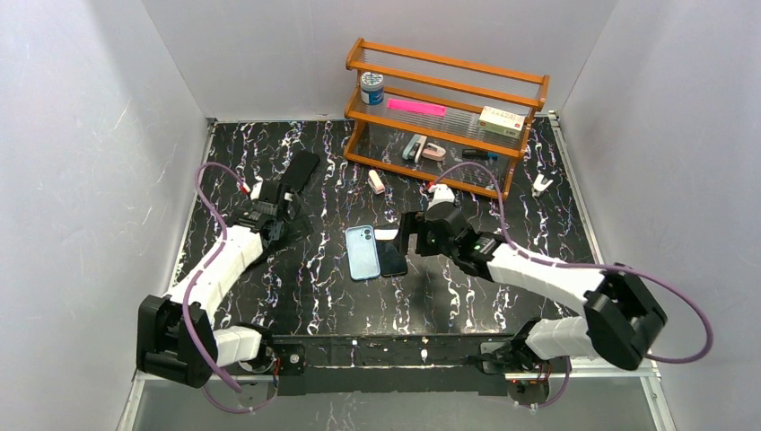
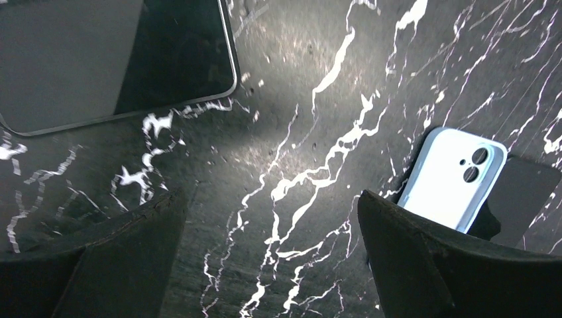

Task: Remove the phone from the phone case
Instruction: Pick up the phone at the center of the board.

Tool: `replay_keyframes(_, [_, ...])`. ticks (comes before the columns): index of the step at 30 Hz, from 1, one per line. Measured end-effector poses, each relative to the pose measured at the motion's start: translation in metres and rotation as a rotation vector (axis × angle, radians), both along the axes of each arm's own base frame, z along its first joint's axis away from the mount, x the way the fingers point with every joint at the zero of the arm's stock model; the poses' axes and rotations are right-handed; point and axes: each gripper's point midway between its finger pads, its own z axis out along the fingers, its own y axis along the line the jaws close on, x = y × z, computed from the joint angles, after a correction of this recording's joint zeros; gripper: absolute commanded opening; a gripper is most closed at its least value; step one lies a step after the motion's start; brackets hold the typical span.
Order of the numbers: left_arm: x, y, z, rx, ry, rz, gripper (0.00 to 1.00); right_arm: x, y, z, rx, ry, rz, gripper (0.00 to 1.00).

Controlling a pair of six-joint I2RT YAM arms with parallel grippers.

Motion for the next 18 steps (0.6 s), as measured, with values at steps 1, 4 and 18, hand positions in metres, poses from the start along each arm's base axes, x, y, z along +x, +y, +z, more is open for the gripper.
replay_keyframes(1, [0.003, 0.003, 0.005, 0.011, -0.009, -0.001, 0.98, 0.0, -0.003, 0.008, -0.002, -0.022, 0.005, 0.99])
replay_keyframes(4, [0.015, 0.013, 0.02, 0.068, -0.026, -0.031, 0.98, -0.002, -0.012, 0.029, 0.006, -0.092, 0.018, 0.99])
replay_keyframes(18, [0.03, 0.036, 0.003, 0.235, 0.182, -0.167, 0.98, -0.03, -0.053, 0.086, 0.072, -0.428, 0.123, 0.99])
